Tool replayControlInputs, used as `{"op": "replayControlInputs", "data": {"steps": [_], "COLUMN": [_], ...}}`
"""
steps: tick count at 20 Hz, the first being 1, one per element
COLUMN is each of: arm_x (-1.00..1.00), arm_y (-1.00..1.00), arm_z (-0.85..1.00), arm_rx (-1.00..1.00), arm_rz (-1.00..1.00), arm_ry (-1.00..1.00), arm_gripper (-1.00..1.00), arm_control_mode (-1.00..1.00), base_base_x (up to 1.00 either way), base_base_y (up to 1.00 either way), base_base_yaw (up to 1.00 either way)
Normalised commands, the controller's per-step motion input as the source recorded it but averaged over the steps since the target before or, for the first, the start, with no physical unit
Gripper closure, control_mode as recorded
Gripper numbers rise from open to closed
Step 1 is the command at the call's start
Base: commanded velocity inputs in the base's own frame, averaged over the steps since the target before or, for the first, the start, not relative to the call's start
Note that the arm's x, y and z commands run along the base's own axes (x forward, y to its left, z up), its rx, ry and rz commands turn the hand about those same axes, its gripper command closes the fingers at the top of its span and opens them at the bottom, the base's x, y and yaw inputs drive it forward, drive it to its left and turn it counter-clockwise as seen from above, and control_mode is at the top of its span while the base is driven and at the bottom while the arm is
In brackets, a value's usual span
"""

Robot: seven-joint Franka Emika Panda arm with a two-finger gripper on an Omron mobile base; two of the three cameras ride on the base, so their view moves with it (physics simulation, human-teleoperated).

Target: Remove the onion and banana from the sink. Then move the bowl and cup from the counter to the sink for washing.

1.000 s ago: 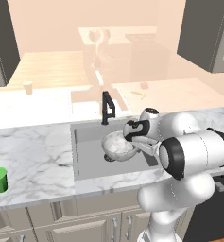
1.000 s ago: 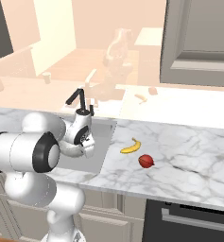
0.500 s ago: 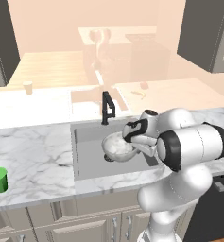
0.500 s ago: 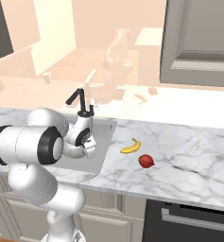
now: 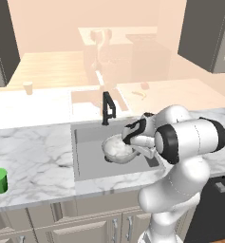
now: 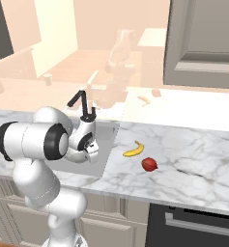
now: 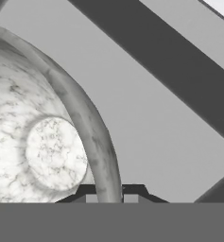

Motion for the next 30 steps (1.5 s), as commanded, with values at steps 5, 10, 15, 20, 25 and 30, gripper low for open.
{"op": "replayControlInputs", "data": {"steps": [5, 10, 15, 20, 25, 30], "arm_x": [0.09, 0.06, 0.07, 0.06, 0.07, 0.05], "arm_y": [0.00, 0.00, 0.00, 0.00, 0.00, 0.00], "arm_z": [-0.12, -0.14, -0.10, -0.05, -0.03, -0.06], "arm_rx": [0.00, 0.00, 0.00, 0.00, 0.00, 0.00], "arm_rz": [0.00, 0.00, 0.00, 0.01, 0.01, 0.01], "arm_ry": [0.00, 0.00, 0.00, 0.00, 0.00, 0.00], "arm_gripper": [1.00, 1.00, 1.00, 1.00, 1.00, 1.00], "arm_control_mode": [-1.00, -1.00, -1.00, -1.00, -1.00, -1.00], "base_base_x": [0.00, 0.00, 0.00, 0.00, 0.00, 0.00], "base_base_y": [0.00, 0.00, 0.00, 0.00, 0.00, 0.00], "base_base_yaw": [0.00, 0.00, 0.00, 0.00, 0.00, 0.00]}}
